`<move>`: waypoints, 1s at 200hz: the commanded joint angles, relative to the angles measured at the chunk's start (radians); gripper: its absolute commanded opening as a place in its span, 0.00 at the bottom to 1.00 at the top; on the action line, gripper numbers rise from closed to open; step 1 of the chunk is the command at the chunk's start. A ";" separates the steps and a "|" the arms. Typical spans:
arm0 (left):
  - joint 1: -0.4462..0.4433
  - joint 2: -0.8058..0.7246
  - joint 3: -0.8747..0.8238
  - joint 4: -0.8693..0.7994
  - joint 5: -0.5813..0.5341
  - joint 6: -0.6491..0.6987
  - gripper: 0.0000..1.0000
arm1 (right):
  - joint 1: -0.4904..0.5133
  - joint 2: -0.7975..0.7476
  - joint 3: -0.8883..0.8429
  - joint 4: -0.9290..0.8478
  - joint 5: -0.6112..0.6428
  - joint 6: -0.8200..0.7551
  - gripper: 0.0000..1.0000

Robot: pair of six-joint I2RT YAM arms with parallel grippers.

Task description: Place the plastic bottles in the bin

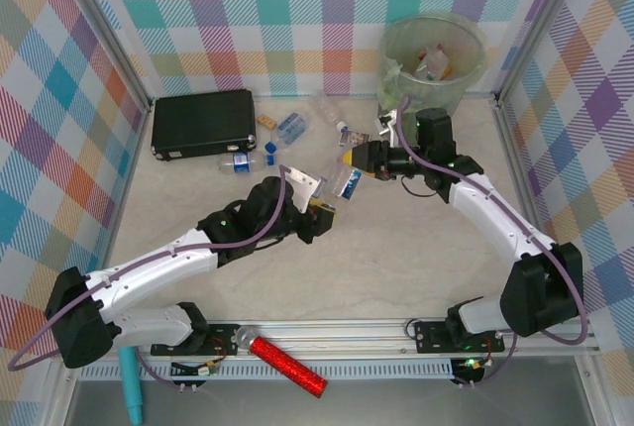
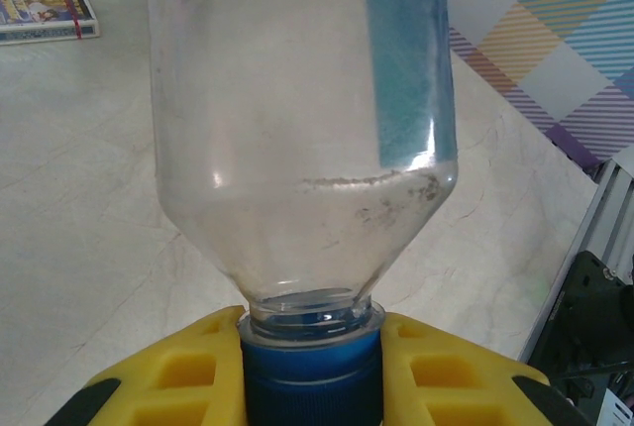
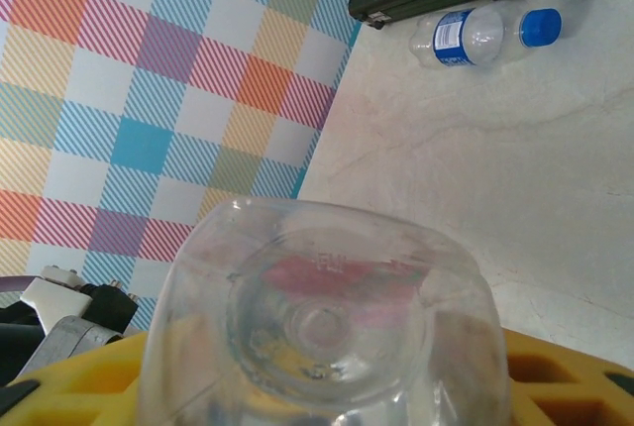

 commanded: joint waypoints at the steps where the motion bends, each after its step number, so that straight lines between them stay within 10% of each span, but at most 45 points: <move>1: -0.013 0.006 0.027 -0.023 -0.012 0.008 0.30 | 0.007 -0.017 0.046 -0.039 -0.015 -0.036 0.55; 59: -0.013 -0.041 0.038 -0.048 -0.123 -0.026 1.00 | -0.002 -0.070 0.123 -0.101 0.263 -0.070 0.53; 200: -0.012 -0.160 -0.007 -0.031 -0.232 -0.079 1.00 | -0.227 0.290 0.810 -0.164 1.037 -0.244 0.50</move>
